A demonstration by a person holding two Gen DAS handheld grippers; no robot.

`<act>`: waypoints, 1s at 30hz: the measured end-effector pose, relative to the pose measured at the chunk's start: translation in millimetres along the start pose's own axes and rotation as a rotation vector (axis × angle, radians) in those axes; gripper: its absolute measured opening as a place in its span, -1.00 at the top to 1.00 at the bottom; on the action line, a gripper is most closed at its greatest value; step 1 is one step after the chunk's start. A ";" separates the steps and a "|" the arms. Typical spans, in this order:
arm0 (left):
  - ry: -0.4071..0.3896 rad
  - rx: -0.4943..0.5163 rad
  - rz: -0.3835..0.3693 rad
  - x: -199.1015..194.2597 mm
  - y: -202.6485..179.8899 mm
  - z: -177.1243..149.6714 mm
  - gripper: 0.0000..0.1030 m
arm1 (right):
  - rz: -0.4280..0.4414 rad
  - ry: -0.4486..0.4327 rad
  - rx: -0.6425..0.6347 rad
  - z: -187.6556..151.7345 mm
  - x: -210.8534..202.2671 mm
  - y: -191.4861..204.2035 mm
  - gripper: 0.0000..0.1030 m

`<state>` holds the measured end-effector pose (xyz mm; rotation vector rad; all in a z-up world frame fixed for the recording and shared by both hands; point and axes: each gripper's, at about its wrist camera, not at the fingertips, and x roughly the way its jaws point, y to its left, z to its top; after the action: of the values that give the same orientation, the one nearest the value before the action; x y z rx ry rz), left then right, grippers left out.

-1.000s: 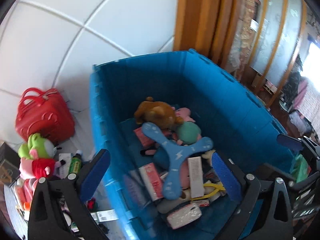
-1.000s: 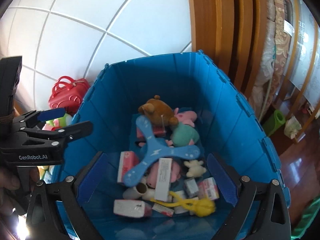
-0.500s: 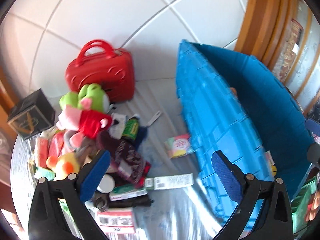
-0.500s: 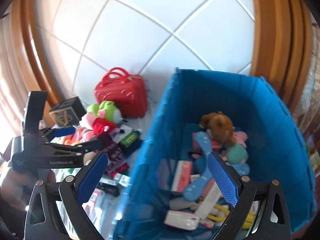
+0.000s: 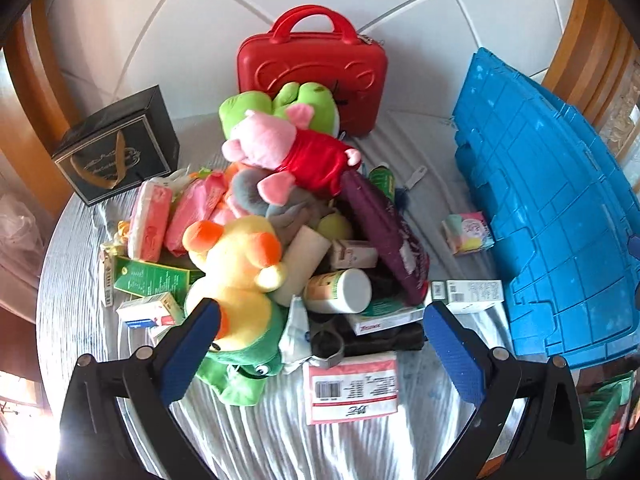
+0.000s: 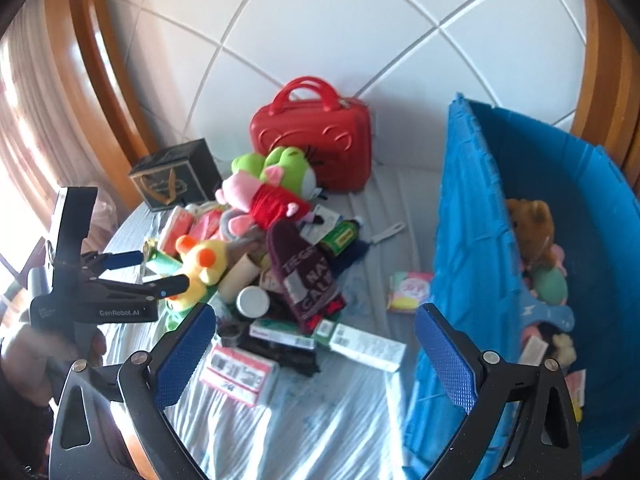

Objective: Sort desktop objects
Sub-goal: 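Move both open tools back over the pile, then grasp the yellow plush duck with the left tool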

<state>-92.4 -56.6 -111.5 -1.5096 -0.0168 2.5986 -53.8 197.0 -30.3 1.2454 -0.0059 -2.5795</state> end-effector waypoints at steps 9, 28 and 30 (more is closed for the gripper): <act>0.066 -0.016 0.023 39.5 55.0 -19.1 -1.00 | 0.018 0.072 0.008 -19.1 48.1 34.4 -0.96; 0.149 0.014 -0.053 137.8 97.0 -9.6 -0.95 | 0.058 0.192 0.061 -52.6 170.2 75.9 -0.96; 0.159 0.016 -0.052 146.6 97.3 -8.4 -0.95 | 0.059 0.209 0.064 -53.6 183.6 80.0 -0.97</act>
<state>-167.6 -135.5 -250.0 -1.6820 -0.0189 2.4254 -101.5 80.6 -195.2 1.5091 -0.0826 -2.4046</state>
